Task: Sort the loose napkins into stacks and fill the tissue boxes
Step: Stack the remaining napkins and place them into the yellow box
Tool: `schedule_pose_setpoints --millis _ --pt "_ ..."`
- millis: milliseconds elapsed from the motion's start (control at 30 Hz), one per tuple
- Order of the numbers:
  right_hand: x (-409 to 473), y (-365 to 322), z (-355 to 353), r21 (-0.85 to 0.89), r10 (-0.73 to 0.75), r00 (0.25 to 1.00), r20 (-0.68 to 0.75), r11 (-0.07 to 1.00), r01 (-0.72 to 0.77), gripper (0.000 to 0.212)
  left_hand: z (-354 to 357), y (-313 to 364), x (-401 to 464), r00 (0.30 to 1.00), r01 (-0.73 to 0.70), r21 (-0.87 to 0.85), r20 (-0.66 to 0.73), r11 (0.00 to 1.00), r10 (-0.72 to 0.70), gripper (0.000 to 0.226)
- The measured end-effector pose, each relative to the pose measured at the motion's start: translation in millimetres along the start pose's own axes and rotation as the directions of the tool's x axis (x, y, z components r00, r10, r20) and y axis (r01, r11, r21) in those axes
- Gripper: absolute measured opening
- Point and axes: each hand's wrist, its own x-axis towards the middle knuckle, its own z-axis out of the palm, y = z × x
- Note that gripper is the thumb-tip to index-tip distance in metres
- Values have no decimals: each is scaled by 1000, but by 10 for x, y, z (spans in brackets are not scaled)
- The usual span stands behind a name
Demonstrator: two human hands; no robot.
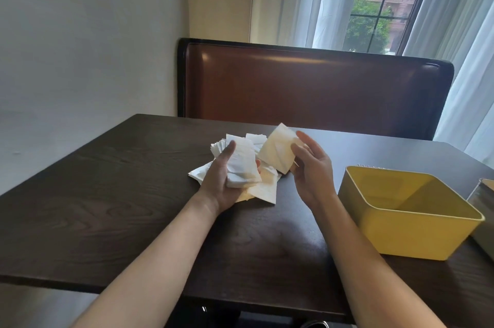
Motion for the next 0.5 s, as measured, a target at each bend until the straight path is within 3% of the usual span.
schedule_pose_setpoints --millis 100,167,267,367,500 --pt "-13 -15 19 155 48 991 124 986 -67 19 8 -11 -26 998 -5 37 55 999 3 61" --pt "-6 -7 18 140 67 978 199 985 -97 19 11 -11 -37 994 -13 64 107 998 6 70" --pt "-1 80 25 -173 54 973 223 985 -15 22 33 -32 -48 986 -3 102 166 995 -14 74" --pt "-10 184 60 -480 -34 964 265 862 163 21 53 -50 -50 981 20 135 187 991 -45 69" --pt "-5 182 64 -536 -42 960 277 822 191 27 56 -77 -48 980 45 195 180 980 -81 46"
